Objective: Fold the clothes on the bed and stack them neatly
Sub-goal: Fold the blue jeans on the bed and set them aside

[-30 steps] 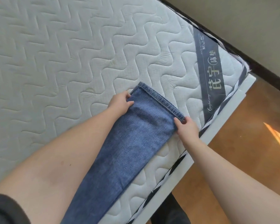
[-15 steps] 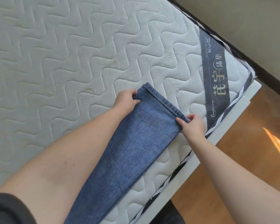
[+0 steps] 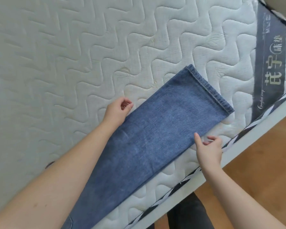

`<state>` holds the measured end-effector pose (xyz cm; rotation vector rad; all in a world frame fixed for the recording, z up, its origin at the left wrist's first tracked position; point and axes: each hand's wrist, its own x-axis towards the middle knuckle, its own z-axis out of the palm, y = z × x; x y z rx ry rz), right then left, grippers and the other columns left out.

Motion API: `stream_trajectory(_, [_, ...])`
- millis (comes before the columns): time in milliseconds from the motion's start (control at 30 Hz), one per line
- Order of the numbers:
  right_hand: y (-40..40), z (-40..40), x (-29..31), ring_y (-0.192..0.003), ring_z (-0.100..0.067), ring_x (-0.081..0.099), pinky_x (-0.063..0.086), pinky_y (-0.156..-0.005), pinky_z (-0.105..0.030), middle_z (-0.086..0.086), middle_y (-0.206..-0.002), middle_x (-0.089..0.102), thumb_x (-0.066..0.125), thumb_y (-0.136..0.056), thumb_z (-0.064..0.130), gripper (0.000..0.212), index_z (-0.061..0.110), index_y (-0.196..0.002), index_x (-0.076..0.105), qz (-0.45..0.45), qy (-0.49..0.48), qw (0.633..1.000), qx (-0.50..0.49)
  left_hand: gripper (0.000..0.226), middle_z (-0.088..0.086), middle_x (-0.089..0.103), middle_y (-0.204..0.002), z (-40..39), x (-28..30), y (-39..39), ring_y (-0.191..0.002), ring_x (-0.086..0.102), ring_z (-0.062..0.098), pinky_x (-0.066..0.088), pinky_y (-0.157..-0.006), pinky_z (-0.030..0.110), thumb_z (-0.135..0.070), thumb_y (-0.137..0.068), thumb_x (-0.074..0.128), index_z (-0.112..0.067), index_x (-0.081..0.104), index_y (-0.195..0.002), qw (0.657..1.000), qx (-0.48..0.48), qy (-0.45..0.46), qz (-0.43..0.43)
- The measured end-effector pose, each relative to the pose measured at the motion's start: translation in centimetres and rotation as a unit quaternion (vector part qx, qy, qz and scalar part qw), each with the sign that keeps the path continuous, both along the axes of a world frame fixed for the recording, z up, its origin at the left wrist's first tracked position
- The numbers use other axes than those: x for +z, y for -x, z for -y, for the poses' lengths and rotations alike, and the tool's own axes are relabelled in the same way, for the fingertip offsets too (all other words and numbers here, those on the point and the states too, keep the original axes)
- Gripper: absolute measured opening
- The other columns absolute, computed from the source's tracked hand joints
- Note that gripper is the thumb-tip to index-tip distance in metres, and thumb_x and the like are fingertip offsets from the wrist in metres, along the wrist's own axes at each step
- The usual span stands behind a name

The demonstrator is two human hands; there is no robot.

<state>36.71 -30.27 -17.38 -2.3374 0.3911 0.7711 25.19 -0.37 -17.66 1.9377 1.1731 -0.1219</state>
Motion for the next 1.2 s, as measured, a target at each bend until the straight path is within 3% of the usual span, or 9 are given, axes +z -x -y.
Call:
stream_trajectory(133, [6.7, -1.2, -0.4, -0.088, -0.023, 0.057, 0.037, -0.076, -0.032, -0.001, -0.092, 0.06, 0.067, -0.086, 0.049, 0.049, 0.01, -0.11, 0.052, -0.063, 0.007, 0.997, 0.047, 0.006, 0.001, 0.071, -0.088, 0.4, 0.4, 8.7, -0.077, 0.063, 0.014, 0.049, -0.076, 0.023, -0.021, -0.089, 0.072, -0.022, 0.067, -0.091, 0.997, -0.006, 0.046, -0.057])
stream_trajectory(300, [10.5, -2.4, -1.7, -0.086, -0.032, 0.067, 0.054, -0.079, -0.048, -0.006, -0.09, 0.067, 0.067, -0.083, 0.055, 0.047, 0.011, -0.095, 0.057, -0.145, -0.002, 0.985, 0.09, 0.017, -0.007, 0.064, -0.081, 0.9, 0.1, 15.4, -0.067, 0.055, 0.008, 0.048, -0.072, 0.03, -0.025, -0.085, 0.076, -0.023, 0.064, -0.096, 0.991, -0.048, 0.056, -0.109])
stream_trajectory(433, [9.9, -2.2, -2.1, -0.077, -0.035, 0.069, 0.055, -0.08, -0.053, -0.009, -0.084, 0.067, 0.07, -0.084, 0.05, 0.042, 0.011, -0.081, 0.054, -0.138, 0.009, 0.982, 0.132, 0.032, -0.009, 0.055, -0.094, 0.6, 0.0, 17.5, -0.086, 0.05, 0.014, 0.047, -0.085, 0.038, -0.048, -0.082, 0.074, -0.028, 0.06, -0.103, 0.975, -0.109, -0.031, -0.191])
stream_trajectory(567, [9.4, -1.7, -1.7, -0.076, -0.036, 0.07, 0.056, -0.078, -0.055, -0.016, -0.077, 0.069, 0.071, -0.086, 0.044, 0.05, -0.005, -0.091, 0.059, -0.128, 0.001, 0.98, 0.152, 0.021, -0.01, 0.056, -0.09, 0.8, 0.1, 18.4, -0.093, 0.059, 0.02, 0.046, -0.084, 0.037, -0.046, -0.087, 0.069, -0.03, 0.057, -0.095, 0.97, -0.118, -0.025, -0.209])
stream_trajectory(733, [9.7, -1.5, -1.2, -0.066, -0.031, 0.069, 0.059, -0.066, -0.043, -0.017, -0.077, 0.066, 0.071, -0.088, 0.036, 0.046, -0.007, -0.096, 0.057, -0.12, -0.026, 0.984, 0.129, 0.015, -0.01, 0.06, -0.085, 0.3, -0.1, 19.5, -0.088, 0.06, 0.022, 0.047, -0.078, 0.036, -0.037, -0.087, 0.071, -0.026, 0.066, -0.094, 0.985, -0.038, -0.074, -0.152])
stream_trajectory(800, [10.3, -1.3, -1.1, -0.074, -0.032, 0.071, 0.06, -0.072, -0.046, -0.011, -0.078, 0.067, 0.07, -0.089, 0.034, 0.04, -0.004, -0.096, 0.058, -0.125, -0.044, 0.986, 0.101, 0.016, -0.009, 0.058, -0.084, 0.2, -0.2, 19.7, -0.09, 0.061, 0.024, 0.047, -0.077, 0.035, -0.035, -0.086, 0.072, -0.025, 0.064, -0.095, 0.986, -0.051, -0.066, -0.141])
stream_trajectory(967, [12.8, -0.9, -0.8, -0.076, -0.022, 0.073, 0.058, -0.063, -0.032, -0.015, -0.087, 0.072, 0.067, -0.092, 0.029, 0.03, 0.0, -0.096, 0.058, -0.215, -0.069, 0.973, 0.055, 0.033, -0.003, 0.062, -0.108, 1.0, -0.2, 17.4, -0.104, 0.057, 0.024, 0.043, -0.093, 0.043, -0.055, -0.091, 0.058, -0.026, 0.058, -0.106, 0.984, -0.07, -0.033, -0.163])
stream_trajectory(1067, [13.5, -0.7, -0.7, -0.07, -0.024, 0.072, 0.058, -0.064, -0.034, -0.009, -0.07, 0.072, 0.062, -0.095, 0.035, 0.035, 0.003, -0.083, 0.063, -0.196, -0.004, 0.975, 0.107, 0.019, -0.002, 0.064, -0.112, 1.1, -0.3, 16.1, -0.11, 0.056, 0.026, 0.032, -0.095, 0.045, -0.045, -0.091, 0.063, -0.03, 0.054, -0.097, 0.975, -0.036, -0.05, -0.212])
stream_trajectory(1200, [13.5, -1.5, 0.3, -0.05, -0.015, 0.065, 0.052, -0.06, -0.031, 0.001, -0.053, 0.068, 0.049, -0.097, 0.05, 0.052, 0.007, -0.072, 0.064, -0.137, 0.084, 0.957, 0.24, 0.022, -0.006, 0.058, -0.099, 1.7, 0.0, 16.3, -0.103, 0.054, 0.024, 0.027, -0.08, 0.039, -0.036, -0.088, 0.07, -0.029, 0.049, -0.088, 0.975, 0.0, -0.108, -0.195])
